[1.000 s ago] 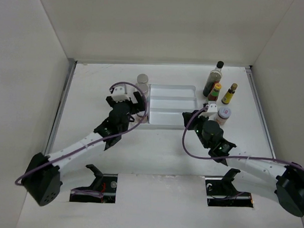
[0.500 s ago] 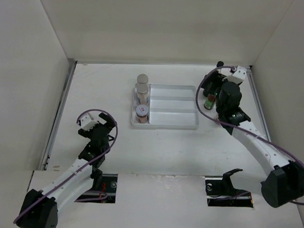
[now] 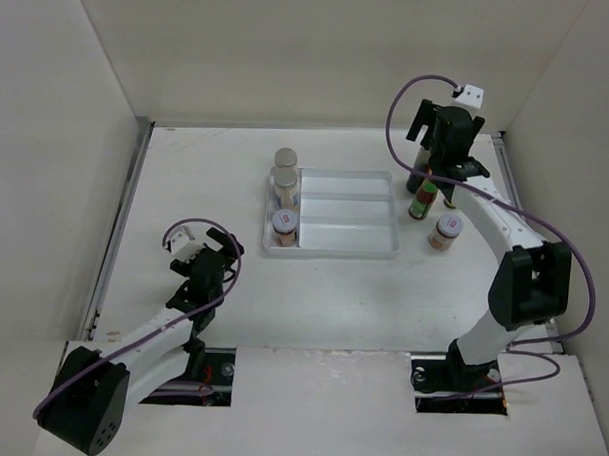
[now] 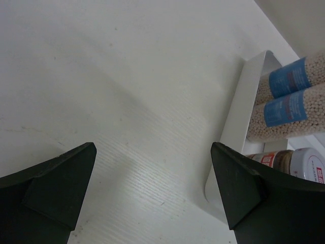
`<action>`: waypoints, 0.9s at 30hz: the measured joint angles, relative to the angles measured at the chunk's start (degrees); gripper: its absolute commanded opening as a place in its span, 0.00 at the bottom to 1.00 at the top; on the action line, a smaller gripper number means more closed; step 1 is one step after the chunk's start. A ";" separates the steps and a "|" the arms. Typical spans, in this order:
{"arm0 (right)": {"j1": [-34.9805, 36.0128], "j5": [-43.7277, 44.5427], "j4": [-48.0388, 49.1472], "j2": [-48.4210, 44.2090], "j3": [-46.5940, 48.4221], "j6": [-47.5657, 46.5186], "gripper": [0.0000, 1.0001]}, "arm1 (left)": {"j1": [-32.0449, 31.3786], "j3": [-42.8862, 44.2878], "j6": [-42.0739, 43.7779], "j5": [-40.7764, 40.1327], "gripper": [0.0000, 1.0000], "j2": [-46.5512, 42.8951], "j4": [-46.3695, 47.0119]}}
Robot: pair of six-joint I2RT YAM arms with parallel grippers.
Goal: Organize the condiment bottles
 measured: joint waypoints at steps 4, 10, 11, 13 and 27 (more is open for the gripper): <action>-0.92 -0.24 -1.29 4.74 2.36 -1.09 1.00 | -0.17 0.00 -0.46 -0.31 1.00 1.66 0.72; -3.34 -0.28 -1.84 9.03 5.33 -2.45 0.68 | 0.90 0.00 -0.72 0.46 1.00 3.30 2.49; -3.67 -0.26 -1.75 9.62 5.86 -2.69 0.60 | 0.98 0.00 -0.76 0.57 1.00 3.56 2.97; -4.11 -0.42 -1.05 10.69 6.75 -3.10 0.45 | 1.22 0.00 -0.83 0.81 1.00 4.13 3.72; -3.80 -0.61 -1.07 11.85 12.74 -5.38 0.27 | 1.60 0.00 -0.85 2.67 1.00 5.73 6.19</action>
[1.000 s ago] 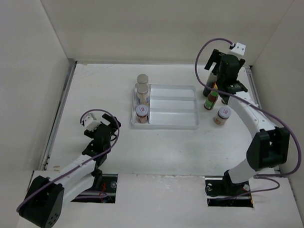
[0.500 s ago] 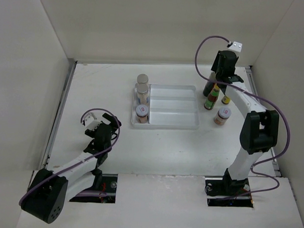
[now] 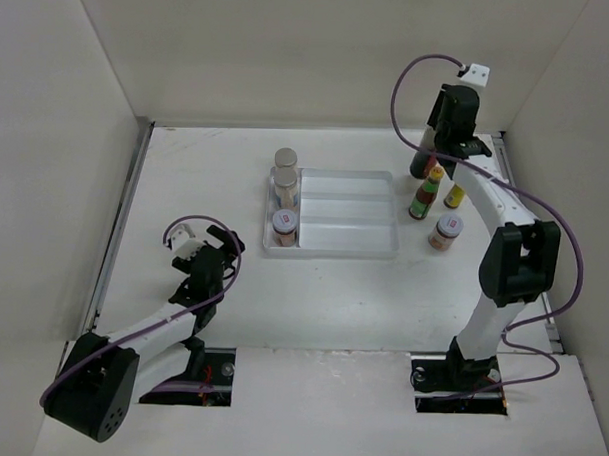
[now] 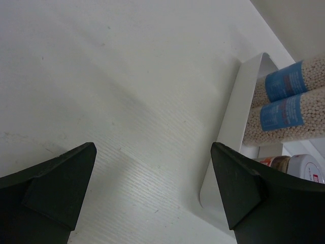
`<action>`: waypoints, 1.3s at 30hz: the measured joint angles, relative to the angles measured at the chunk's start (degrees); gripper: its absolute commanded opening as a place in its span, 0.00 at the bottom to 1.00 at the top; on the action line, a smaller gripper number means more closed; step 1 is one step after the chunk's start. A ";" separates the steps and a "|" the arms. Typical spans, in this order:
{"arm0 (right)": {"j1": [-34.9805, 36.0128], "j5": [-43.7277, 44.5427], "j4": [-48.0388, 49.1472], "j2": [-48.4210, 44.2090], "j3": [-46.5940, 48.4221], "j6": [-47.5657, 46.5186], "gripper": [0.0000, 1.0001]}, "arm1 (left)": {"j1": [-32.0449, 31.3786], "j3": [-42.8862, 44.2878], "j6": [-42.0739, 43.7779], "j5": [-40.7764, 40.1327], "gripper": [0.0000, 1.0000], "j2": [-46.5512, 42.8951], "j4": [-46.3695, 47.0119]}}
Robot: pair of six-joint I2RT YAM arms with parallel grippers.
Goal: Organize the condiment bottles
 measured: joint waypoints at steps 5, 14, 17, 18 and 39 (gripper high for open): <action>3.06 0.02 0.92 -2.93 1.90 -2.82 0.28 | 0.00 -0.04 -0.02 0.72 1.00 0.35 0.87; 17.38 -2.08 5.49 -9.57 0.48 -4.39 0.29 | 0.02 -0.11 -0.04 1.81 1.00 1.95 2.71; 21.46 -3.78 5.66 -8.85 0.52 -3.98 0.29 | 0.13 -0.11 -0.04 2.36 1.00 2.12 2.93; 22.60 -4.17 5.64 -8.22 0.70 -3.96 0.29 | 0.24 -0.11 -0.04 2.43 1.00 2.12 3.10; 33.68 -3.63 8.70 2.64 -0.17 -3.74 0.29 | 0.37 -0.20 -0.42 3.58 1.00 2.10 3.52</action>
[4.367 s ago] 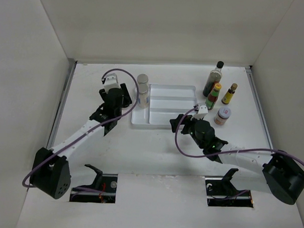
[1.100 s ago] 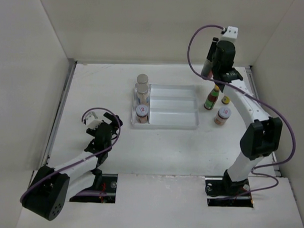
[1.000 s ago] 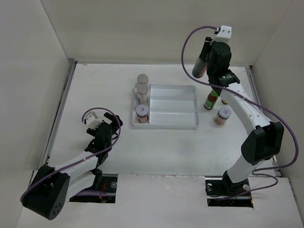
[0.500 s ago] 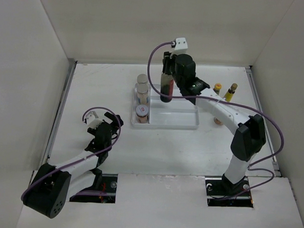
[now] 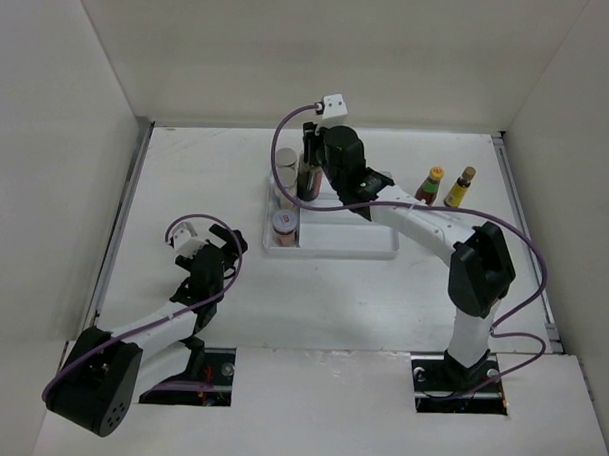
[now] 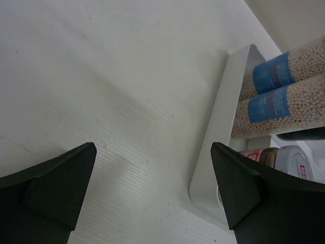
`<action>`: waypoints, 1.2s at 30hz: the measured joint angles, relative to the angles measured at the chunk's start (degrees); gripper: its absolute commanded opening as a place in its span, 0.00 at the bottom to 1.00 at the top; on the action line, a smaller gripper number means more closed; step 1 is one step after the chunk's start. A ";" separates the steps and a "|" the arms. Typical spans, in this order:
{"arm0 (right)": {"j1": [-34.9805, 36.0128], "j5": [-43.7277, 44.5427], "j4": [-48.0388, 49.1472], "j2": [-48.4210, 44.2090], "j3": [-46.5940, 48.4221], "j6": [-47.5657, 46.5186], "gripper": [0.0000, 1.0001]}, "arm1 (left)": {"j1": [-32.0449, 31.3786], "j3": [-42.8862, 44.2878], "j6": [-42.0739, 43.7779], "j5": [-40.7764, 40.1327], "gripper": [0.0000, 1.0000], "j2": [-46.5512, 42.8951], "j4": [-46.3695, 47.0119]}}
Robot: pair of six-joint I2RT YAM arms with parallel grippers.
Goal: Organize the condiment bottles
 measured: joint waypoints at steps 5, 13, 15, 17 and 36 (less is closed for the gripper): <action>0.15 1.20 3.30 -0.55 -2.14 0.02 0.29 | 0.00 0.00 0.00 0.02 1.00 0.04 0.02; 0.68 1.60 4.39 -4.57 -7.65 0.31 0.29 | -0.02 0.00 -0.02 0.31 1.00 0.04 0.04; 1.07 2.10 5.14 -5.77 -9.49 0.42 0.29 | -0.02 0.00 -0.02 0.39 1.00 0.09 0.11; 1.38 2.58 5.46 -6.97 -11.32 0.44 0.29 | -0.02 0.00 -0.02 0.46 1.00 0.26 0.42; 2.86 3.37 8.09 -8.37 -16.41 4.79 0.88 | 0.02 0.00 -0.26 1.79 1.00 0.55 0.87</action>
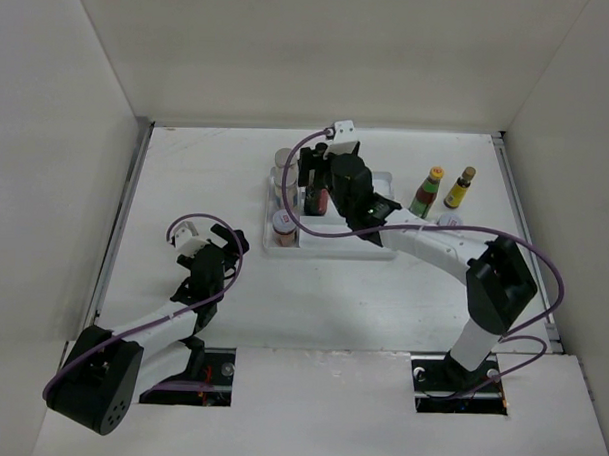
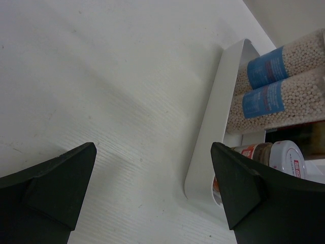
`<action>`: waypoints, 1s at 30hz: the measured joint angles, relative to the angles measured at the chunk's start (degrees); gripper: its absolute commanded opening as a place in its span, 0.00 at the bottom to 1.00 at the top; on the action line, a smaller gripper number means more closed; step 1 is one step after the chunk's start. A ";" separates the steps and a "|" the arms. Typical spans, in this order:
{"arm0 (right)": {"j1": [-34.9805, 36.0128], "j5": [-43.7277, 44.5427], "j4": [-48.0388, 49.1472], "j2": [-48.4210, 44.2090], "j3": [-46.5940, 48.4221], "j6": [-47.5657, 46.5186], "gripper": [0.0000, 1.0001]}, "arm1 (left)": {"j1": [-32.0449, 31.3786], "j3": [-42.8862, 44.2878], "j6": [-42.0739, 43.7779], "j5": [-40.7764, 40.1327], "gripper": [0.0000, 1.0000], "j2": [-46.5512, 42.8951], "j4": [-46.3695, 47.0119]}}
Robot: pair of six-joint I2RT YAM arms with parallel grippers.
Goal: Organize the condiment bottles
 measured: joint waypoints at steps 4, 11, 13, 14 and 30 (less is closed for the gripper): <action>0.20 0.04 1.01 -0.70 -1.11 0.61 1.00 | 0.00 0.00 -0.02 0.17 1.00 0.02 0.02; -3.56 1.86 0.92 -13.05 -10.88 0.96 1.00 | 0.00 0.00 -0.07 0.37 1.00 0.02 0.02; -7.48 3.13 0.90 -18.40 -13.90 1.27 1.00 | -0.02 0.00 -0.13 0.37 1.00 0.02 0.04; -10.08 3.72 0.81 -20.81 -15.08 1.40 0.89 | -0.02 0.00 -0.13 0.37 1.00 0.04 0.04; -30.38 5.42 -11.56 -14.12 -16.94 2.69 0.85 | -0.02 0.00 -0.17 0.85 1.00 2.73 0.59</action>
